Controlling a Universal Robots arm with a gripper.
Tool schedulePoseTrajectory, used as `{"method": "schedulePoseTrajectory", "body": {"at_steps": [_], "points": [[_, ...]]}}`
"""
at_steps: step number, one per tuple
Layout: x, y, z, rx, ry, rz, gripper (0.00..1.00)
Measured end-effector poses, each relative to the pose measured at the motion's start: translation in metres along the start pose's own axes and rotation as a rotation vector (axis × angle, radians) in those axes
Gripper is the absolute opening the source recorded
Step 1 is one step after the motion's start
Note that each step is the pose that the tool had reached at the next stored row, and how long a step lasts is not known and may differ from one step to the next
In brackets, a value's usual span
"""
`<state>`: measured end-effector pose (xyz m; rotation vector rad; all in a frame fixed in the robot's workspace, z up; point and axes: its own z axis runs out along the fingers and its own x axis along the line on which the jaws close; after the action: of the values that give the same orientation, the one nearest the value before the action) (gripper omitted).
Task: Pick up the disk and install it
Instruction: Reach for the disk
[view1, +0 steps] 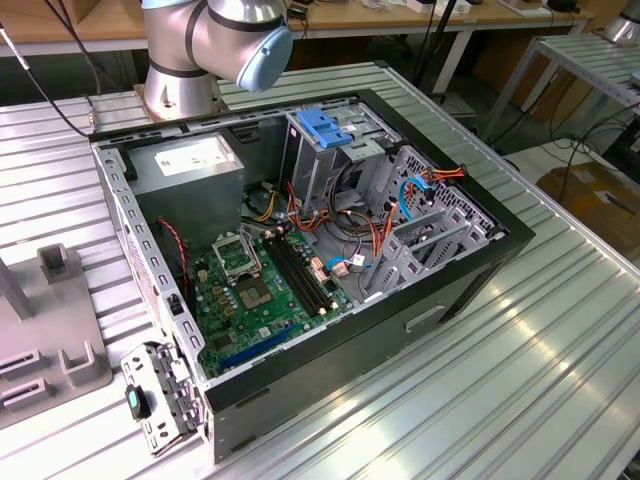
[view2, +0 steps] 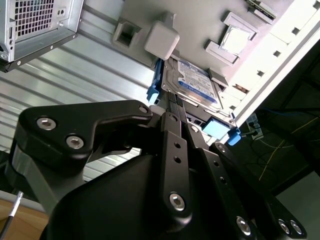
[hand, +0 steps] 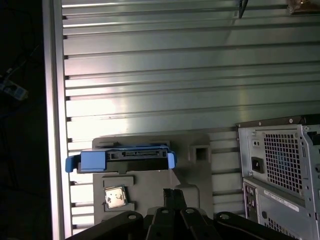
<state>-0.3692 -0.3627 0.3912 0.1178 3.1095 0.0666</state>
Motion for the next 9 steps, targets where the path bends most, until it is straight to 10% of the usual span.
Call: {"method": "schedulePoseTrajectory", "body": {"at_steps": [9], "points": [[0.001,-0.0001,0.0,0.0,0.0,0.0,0.11]]}}
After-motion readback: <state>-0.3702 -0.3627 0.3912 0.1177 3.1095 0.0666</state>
